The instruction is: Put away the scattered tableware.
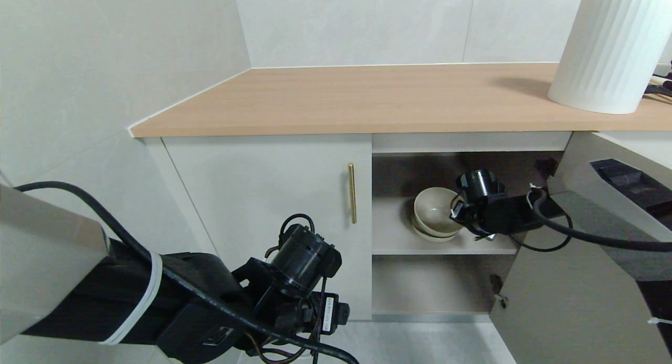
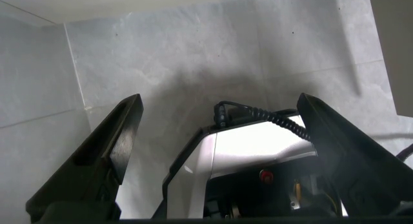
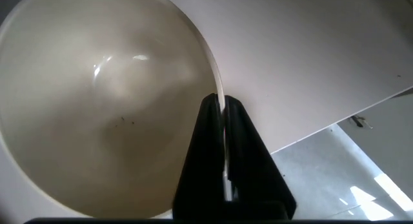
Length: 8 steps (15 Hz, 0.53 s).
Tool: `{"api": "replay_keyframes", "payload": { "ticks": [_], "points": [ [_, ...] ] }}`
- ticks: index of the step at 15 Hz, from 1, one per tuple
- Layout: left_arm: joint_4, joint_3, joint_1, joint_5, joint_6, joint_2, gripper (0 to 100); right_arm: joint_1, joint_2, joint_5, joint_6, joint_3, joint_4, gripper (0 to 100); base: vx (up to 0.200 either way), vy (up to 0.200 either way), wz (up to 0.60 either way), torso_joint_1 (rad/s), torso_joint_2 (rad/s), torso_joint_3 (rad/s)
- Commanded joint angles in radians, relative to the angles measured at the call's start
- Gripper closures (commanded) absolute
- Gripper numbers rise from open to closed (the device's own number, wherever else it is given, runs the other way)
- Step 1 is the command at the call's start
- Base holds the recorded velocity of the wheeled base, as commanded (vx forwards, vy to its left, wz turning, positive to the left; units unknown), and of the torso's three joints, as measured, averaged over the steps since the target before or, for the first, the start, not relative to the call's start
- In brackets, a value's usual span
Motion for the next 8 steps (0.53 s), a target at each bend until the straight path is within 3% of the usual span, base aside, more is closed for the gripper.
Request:
{"api": "replay_keyframes", "payload": {
  "ticks": [1, 8],
  "points": [
    [0.000, -0.001, 0.000, 0.000, -0.001, 0.002, 0, 0.000, 0.003, -0.001, 0.000, -0.001, 0.002, 0, 0.000, 0.000, 0.00, 0.000, 0.00, 0.000],
    [0.000, -0.001, 0.000, 0.000, -0.001, 0.000, 0, 0.009, -0.018, 0.007, 0.000, 0.029, 0.005, 0, 0.000, 0.000, 0.00, 0.000, 0.00, 0.000]
  ]
}}
